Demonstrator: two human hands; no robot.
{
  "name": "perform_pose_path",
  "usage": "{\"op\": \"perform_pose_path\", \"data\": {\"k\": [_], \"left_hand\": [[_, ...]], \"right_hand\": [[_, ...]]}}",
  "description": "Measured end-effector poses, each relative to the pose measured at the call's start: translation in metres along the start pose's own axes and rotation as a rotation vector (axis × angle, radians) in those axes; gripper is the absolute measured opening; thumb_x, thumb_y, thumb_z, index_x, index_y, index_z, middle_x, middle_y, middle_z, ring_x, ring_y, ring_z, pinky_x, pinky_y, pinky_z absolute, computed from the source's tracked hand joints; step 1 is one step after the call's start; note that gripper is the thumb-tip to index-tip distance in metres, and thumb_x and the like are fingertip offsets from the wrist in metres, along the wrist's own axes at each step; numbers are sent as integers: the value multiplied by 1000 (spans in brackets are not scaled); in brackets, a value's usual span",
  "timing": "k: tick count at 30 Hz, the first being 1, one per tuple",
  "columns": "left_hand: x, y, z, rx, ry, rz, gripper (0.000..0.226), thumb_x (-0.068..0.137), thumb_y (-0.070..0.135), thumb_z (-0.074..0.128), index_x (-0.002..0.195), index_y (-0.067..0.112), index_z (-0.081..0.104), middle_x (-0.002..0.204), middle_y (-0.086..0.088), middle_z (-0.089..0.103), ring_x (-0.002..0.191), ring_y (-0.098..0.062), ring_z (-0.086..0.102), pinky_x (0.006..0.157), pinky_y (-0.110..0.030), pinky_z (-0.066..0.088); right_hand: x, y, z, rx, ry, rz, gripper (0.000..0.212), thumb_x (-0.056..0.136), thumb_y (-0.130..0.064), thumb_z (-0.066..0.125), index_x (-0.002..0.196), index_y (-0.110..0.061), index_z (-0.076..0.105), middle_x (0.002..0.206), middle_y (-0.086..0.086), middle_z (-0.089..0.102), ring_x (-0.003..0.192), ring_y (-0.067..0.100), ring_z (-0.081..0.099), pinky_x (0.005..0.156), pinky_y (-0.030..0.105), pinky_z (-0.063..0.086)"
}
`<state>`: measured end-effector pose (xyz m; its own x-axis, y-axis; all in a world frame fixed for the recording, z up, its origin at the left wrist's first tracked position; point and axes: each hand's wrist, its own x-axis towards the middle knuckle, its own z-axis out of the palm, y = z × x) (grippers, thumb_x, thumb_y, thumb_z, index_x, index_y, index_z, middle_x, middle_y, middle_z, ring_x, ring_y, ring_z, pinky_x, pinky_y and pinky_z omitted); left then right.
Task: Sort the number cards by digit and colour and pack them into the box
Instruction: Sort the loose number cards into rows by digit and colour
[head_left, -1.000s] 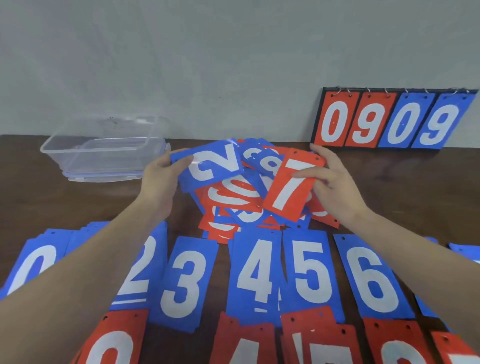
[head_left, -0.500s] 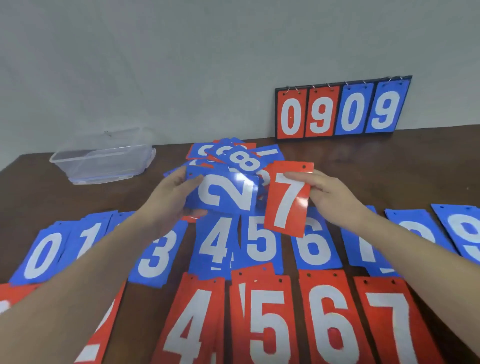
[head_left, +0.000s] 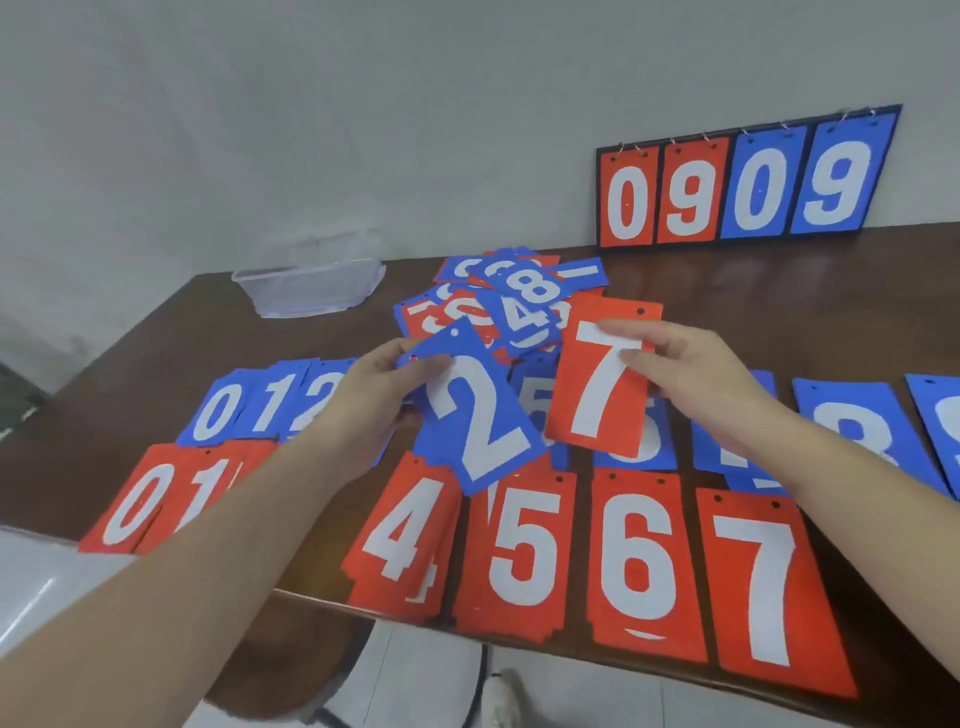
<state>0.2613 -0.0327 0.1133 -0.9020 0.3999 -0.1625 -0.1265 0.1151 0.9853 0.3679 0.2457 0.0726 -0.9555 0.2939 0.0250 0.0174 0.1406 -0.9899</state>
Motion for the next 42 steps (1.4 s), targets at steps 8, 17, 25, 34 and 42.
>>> {"op": "perform_pose_path", "data": {"k": [8,17,25,34,42], "left_hand": [[-23,-19,-47,-66,75,-144,10,98,11,61,96,17,53,88,-9,73,73,-25,72,63,-35,60],[-5,-32,-156,-68,245,-69,30,93,17,71,117,30,59,85,-5,72,75,-25,72,58,-34,59],[50,-53,-237,37,246,-112,28,99,6,51,104,28,69,103,-8,74,87,-26,73,83,-49,58],[117,-61,-240,399,-3,45,42,95,7,62,130,30,58,124,5,57,84,-17,68,68,-27,56],[141,-79,-229,977,-49,242,44,91,14,69,131,24,57,142,-2,42,117,-25,45,96,-32,38]], "right_hand": [[-1,-9,42,41,-70,21,34,101,-13,58,118,-41,67,110,-11,75,94,6,74,66,23,60],[35,-20,146,1,-105,80,34,101,-9,58,119,-36,69,115,-11,73,92,6,74,69,25,61],[63,-22,222,-108,-79,121,32,101,-14,58,119,-39,67,123,-9,68,104,12,70,67,25,60],[66,-25,230,-208,36,174,32,101,-16,59,120,-41,67,124,-10,67,100,13,70,70,33,63],[43,-23,209,-182,120,186,35,100,-12,61,124,-38,63,123,-7,68,102,15,72,74,41,64]]}}
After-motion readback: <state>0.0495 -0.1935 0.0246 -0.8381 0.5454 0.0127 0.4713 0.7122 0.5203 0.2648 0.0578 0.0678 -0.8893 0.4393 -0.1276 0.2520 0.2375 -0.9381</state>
